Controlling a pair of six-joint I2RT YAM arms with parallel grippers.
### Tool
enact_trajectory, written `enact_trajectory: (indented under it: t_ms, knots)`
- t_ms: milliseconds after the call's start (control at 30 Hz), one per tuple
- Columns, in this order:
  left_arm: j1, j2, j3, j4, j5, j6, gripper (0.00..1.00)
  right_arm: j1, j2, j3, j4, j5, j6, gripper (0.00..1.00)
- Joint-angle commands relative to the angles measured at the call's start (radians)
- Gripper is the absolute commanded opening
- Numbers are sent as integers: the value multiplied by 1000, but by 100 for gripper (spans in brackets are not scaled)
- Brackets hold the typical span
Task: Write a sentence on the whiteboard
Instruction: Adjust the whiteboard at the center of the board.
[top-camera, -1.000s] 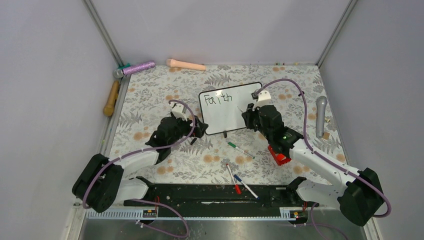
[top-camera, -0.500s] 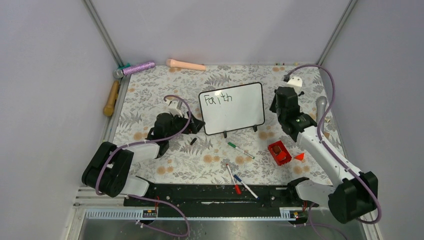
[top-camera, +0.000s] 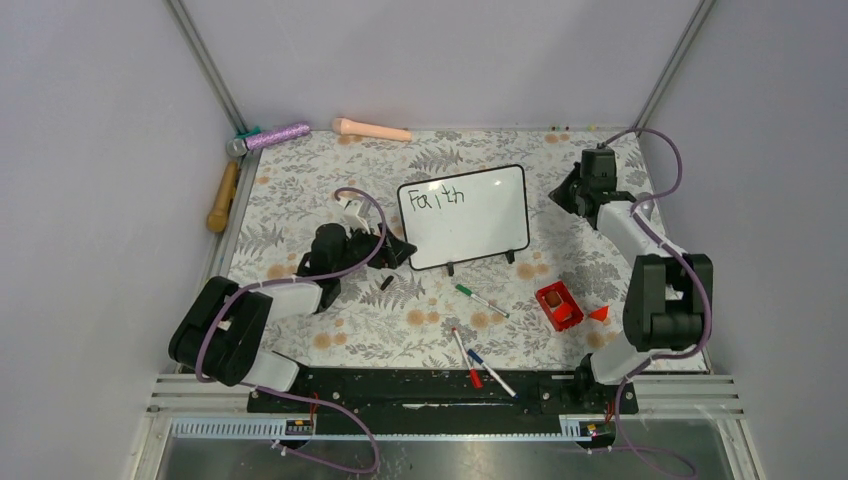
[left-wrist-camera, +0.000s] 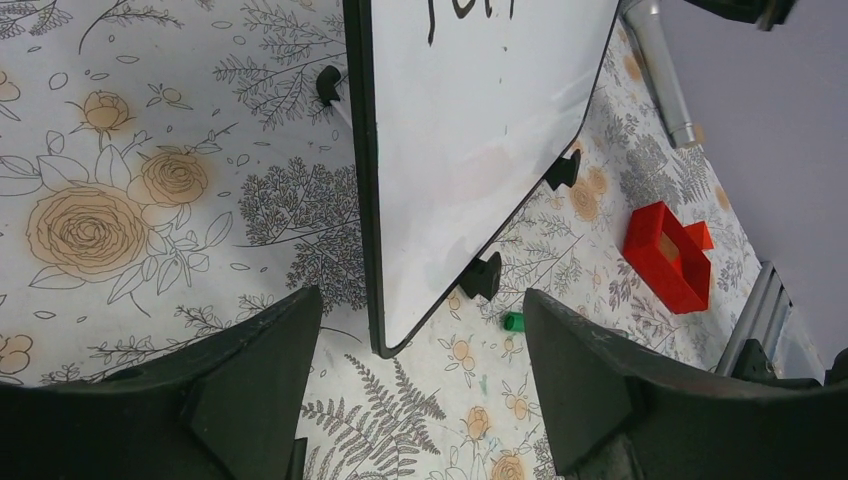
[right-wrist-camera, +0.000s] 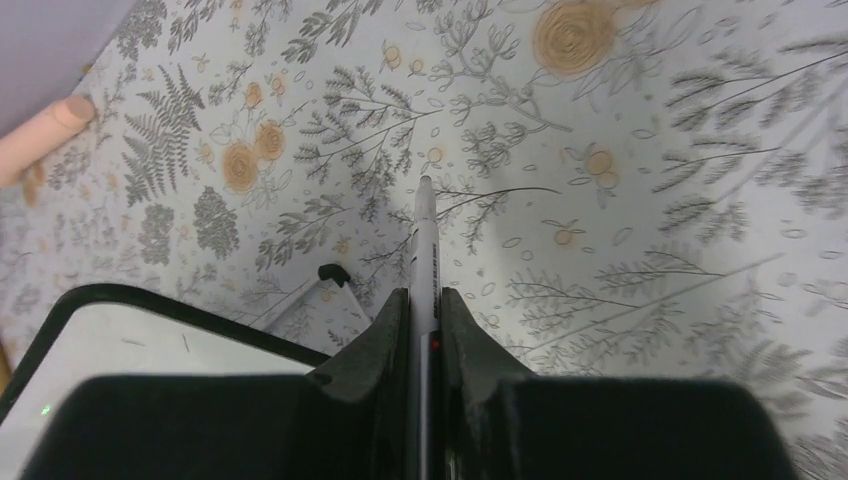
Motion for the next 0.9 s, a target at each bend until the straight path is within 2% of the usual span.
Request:
enact_trajectory:
  t_ms: [0,133,367,667,867]
  knots:
    - [1,14,46,71,36,21,73,-26,100,60,147,-231,139,0]
    - [2,20,54,60,43,28,68,-27,171,64,215,-377,188,0]
    - [2,23,63,32,33,31,66,-26,176,33,235,-486,217,0]
    - [2,92,94,64,107,2,61,-27,104,-60,246,-555,235,0]
    - [-7,119,101,92,140,0,51,-26,53,-133,264,-561,235,0]
